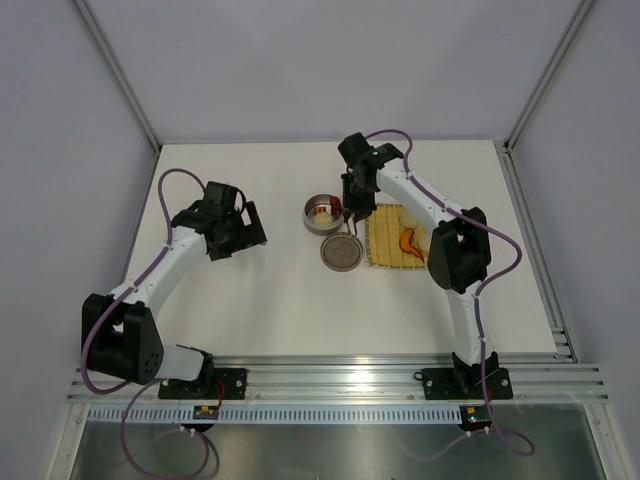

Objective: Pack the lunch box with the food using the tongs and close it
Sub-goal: Place the fake food in the packing box.

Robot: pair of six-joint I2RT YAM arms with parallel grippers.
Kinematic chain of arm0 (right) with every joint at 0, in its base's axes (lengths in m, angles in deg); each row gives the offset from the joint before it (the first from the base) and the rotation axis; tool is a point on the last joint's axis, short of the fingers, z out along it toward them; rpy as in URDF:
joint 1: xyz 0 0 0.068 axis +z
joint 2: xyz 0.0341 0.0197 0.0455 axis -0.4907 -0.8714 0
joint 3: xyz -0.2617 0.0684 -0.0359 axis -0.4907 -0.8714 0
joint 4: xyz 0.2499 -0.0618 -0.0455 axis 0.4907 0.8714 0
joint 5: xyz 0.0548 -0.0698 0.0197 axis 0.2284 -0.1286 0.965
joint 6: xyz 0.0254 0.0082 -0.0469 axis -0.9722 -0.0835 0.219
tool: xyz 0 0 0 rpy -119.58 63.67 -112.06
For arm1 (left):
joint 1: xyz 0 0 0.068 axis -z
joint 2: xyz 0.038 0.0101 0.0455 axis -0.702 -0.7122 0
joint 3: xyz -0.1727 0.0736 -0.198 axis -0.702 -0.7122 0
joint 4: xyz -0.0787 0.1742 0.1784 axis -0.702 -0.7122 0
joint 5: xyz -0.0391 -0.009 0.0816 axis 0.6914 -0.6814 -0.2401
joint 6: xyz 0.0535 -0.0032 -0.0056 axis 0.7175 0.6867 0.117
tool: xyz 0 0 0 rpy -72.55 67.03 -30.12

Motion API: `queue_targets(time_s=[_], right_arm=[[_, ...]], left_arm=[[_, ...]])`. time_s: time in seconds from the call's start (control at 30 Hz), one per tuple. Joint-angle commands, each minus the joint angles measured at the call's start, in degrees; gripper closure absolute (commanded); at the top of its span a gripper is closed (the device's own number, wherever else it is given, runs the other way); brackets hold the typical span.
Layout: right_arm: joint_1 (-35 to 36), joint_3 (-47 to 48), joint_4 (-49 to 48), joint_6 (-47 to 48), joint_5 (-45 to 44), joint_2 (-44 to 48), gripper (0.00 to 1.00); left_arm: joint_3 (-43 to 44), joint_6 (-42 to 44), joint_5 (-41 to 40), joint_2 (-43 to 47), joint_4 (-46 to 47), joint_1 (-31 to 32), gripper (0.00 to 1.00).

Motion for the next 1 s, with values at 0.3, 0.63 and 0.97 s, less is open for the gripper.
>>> queue_targets(time_s=[0.3,0.63,0.97], right_arm=[[1.8,5.7,0.7,1.2,2.0,-2.5,0.68],[2.7,7.7,1.6,1.7,1.6,-3.3,0.69],[2.7,7.7,2.0,1.9,-0.7,0.4,0.69]], left_arm=[[-0.4,0.7,-0.6,2.3,1.0,-0.6,0.01],[-0.3,0.8,-0.6,2.3,0.9,-0.7,0.01],[0.0,0.8,-0.5,2.6,0.7,-0.7,0.01]])
